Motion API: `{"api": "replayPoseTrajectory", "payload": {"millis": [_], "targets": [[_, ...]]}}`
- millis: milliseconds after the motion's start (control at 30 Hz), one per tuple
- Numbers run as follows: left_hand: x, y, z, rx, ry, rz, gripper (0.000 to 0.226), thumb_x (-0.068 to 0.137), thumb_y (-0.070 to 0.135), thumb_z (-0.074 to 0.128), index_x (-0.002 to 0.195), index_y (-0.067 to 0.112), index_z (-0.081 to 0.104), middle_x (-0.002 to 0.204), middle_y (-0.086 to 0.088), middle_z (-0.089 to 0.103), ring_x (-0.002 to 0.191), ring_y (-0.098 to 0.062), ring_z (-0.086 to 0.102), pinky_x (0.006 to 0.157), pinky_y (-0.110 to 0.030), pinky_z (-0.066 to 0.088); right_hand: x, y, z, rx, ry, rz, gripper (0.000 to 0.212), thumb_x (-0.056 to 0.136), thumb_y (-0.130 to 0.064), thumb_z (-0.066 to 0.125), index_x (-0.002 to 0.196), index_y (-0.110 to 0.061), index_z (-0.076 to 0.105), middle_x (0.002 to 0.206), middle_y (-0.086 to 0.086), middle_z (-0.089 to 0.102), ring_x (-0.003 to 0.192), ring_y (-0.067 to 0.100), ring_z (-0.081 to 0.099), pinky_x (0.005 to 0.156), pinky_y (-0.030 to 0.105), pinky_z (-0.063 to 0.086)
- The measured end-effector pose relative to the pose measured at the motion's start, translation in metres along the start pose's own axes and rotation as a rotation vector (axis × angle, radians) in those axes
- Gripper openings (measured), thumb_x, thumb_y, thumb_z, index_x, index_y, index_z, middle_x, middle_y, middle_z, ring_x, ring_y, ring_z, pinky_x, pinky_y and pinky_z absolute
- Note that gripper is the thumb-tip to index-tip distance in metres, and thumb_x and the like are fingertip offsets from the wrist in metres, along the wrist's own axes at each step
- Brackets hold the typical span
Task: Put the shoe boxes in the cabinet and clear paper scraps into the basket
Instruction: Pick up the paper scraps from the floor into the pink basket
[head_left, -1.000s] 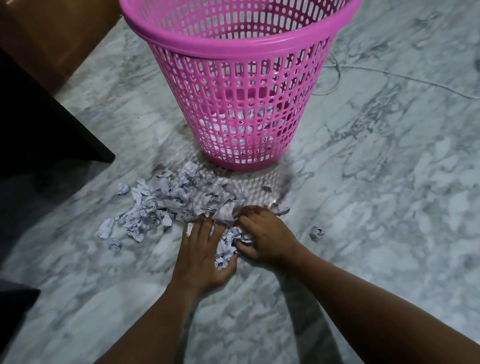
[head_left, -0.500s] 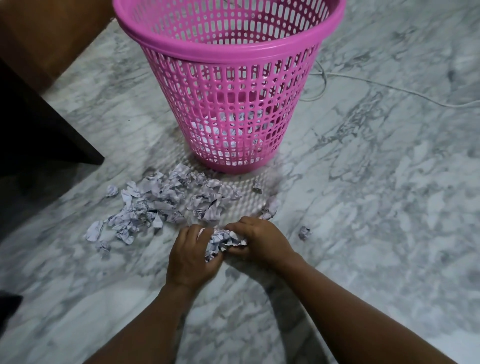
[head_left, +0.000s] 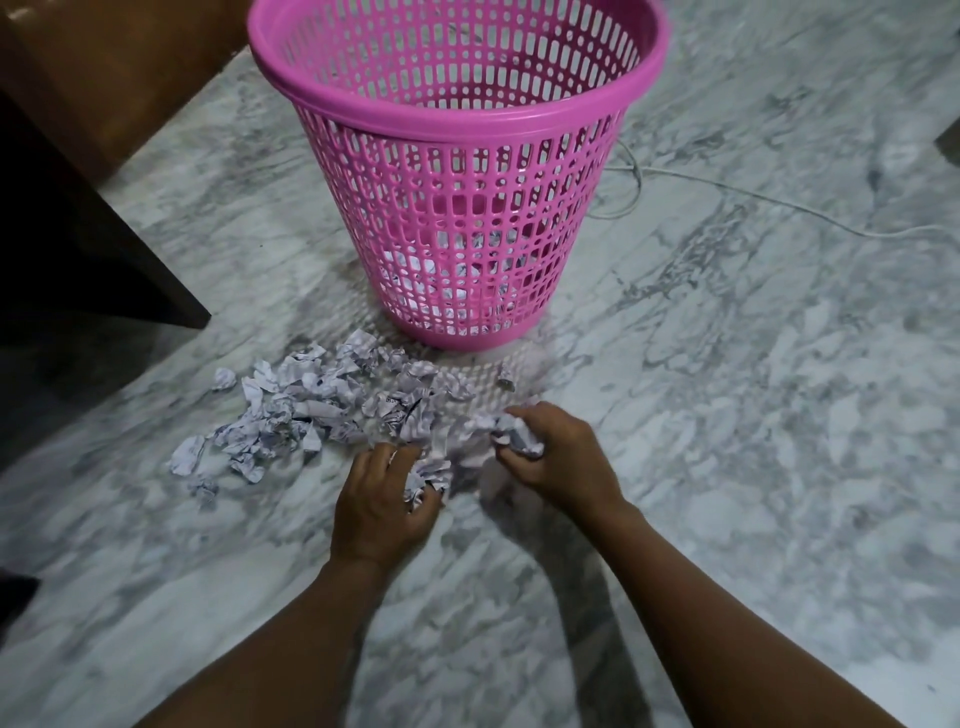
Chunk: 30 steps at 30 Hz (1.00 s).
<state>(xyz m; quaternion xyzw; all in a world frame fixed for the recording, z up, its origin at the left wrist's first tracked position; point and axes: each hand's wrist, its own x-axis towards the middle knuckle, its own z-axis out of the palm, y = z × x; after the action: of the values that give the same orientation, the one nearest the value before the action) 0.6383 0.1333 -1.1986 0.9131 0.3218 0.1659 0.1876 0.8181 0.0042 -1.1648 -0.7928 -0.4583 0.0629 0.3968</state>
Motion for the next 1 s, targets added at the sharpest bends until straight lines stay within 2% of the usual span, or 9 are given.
{"api": "replayPoseTrajectory", "payload": {"millis": [100, 200, 267, 400, 567, 733, 867, 933, 1000], "targets": [[0.0, -0.001, 0.003, 0.02, 0.018, 0.01, 0.039, 0.073, 0.03, 0.054, 0.106, 0.013, 0.062, 0.094, -0.008, 0.059, 0.086, -0.032, 0.054, 0.069, -0.036, 0.05, 0.012, 0.011, -0.008, -0.051, 0.092, 0.136, 0.032, 0.078, -0.033, 0.066, 0.107, -0.021, 0.071, 0.092, 0.001, 0.066, 0.084, 0.022, 0.065, 0.07, 0.034, 0.051], [0.0, -0.003, 0.007, 0.056, 0.04, 0.039, 0.037, 0.072, 0.029, 0.055, 0.104, 0.011, 0.064, 0.093, -0.009, 0.059, 0.084, -0.033, 0.054, 0.069, -0.037, 0.05, 0.018, 0.022, -0.003, -0.183, 0.006, 0.239, 0.031, 0.085, -0.03, 0.067, 0.116, -0.022, 0.067, 0.108, 0.004, 0.061, 0.089, 0.028, 0.064, 0.069, 0.035, 0.049], [-0.001, -0.003, 0.009, 0.078, 0.058, 0.042, 0.036, 0.072, 0.028, 0.056, 0.103, 0.012, 0.064, 0.092, -0.009, 0.059, 0.084, -0.032, 0.053, 0.067, -0.036, 0.049, 0.016, 0.026, 0.007, -0.266, -0.1, 0.219, 0.034, 0.088, -0.031, 0.065, 0.119, -0.018, 0.063, 0.117, 0.009, 0.057, 0.093, 0.033, 0.063, 0.068, 0.037, 0.049], [-0.001, -0.002, 0.011, 0.12, 0.084, 0.06, 0.035, 0.072, 0.029, 0.056, 0.102, 0.012, 0.063, 0.092, -0.009, 0.059, 0.083, -0.031, 0.053, 0.066, -0.036, 0.048, 0.011, 0.023, 0.022, -0.368, -0.165, 0.126, 0.04, 0.085, -0.043, 0.06, 0.121, -0.026, 0.058, 0.113, 0.005, 0.058, 0.097, 0.03, 0.06, 0.067, 0.036, 0.051], [0.0, -0.002, 0.013, 0.175, 0.074, 0.07, 0.038, 0.074, 0.032, 0.053, 0.103, 0.012, 0.065, 0.091, -0.009, 0.061, 0.081, -0.03, 0.055, 0.062, -0.034, 0.048, 0.01, 0.008, 0.029, -0.312, -0.198, 0.086, 0.042, 0.082, -0.038, 0.07, 0.122, -0.029, 0.059, 0.105, 0.005, 0.06, 0.093, 0.028, 0.062, 0.068, 0.033, 0.049], [0.003, -0.002, 0.014, 0.2, 0.057, 0.058, 0.039, 0.07, 0.03, 0.067, 0.105, 0.013, 0.063, 0.091, -0.009, 0.062, 0.079, -0.031, 0.058, 0.058, -0.033, 0.048, 0.021, -0.001, 0.029, -0.195, -0.261, 0.159, 0.049, 0.08, -0.029, 0.077, 0.127, -0.024, 0.063, 0.112, 0.009, 0.065, 0.1, 0.03, 0.064, 0.075, 0.029, 0.041], [0.008, 0.001, 0.011, 0.212, 0.048, 0.041, 0.035, 0.074, 0.037, 0.054, 0.1, 0.016, 0.064, 0.089, -0.007, 0.063, 0.078, -0.031, 0.06, 0.056, -0.033, 0.048, 0.028, -0.008, 0.006, 0.006, -0.1, 0.219, 0.05, 0.072, -0.016, 0.081, 0.121, -0.018, 0.068, 0.11, 0.012, 0.069, 0.102, 0.028, 0.064, 0.083, 0.027, 0.043], [0.01, 0.003, 0.01, 0.218, 0.028, 0.024, 0.036, 0.074, 0.04, 0.055, 0.1, 0.017, 0.064, 0.09, -0.007, 0.064, 0.077, -0.032, 0.061, 0.056, -0.033, 0.049, 0.028, -0.013, -0.01, 0.056, 0.012, 0.235, 0.048, 0.069, -0.013, 0.079, 0.115, -0.019, 0.07, 0.103, 0.009, 0.071, 0.096, 0.025, 0.065, 0.082, 0.027, 0.045], [0.013, 0.003, 0.009, 0.221, 0.006, 0.018, 0.039, 0.074, 0.044, 0.052, 0.099, 0.017, 0.064, 0.09, -0.008, 0.065, 0.076, -0.033, 0.061, 0.056, -0.033, 0.05, 0.022, -0.011, -0.024, 0.048, 0.123, 0.264, 0.043, 0.068, -0.015, 0.075, 0.111, -0.022, 0.071, 0.096, 0.007, 0.07, 0.09, 0.024, 0.065, 0.079, 0.032, 0.049]]}}
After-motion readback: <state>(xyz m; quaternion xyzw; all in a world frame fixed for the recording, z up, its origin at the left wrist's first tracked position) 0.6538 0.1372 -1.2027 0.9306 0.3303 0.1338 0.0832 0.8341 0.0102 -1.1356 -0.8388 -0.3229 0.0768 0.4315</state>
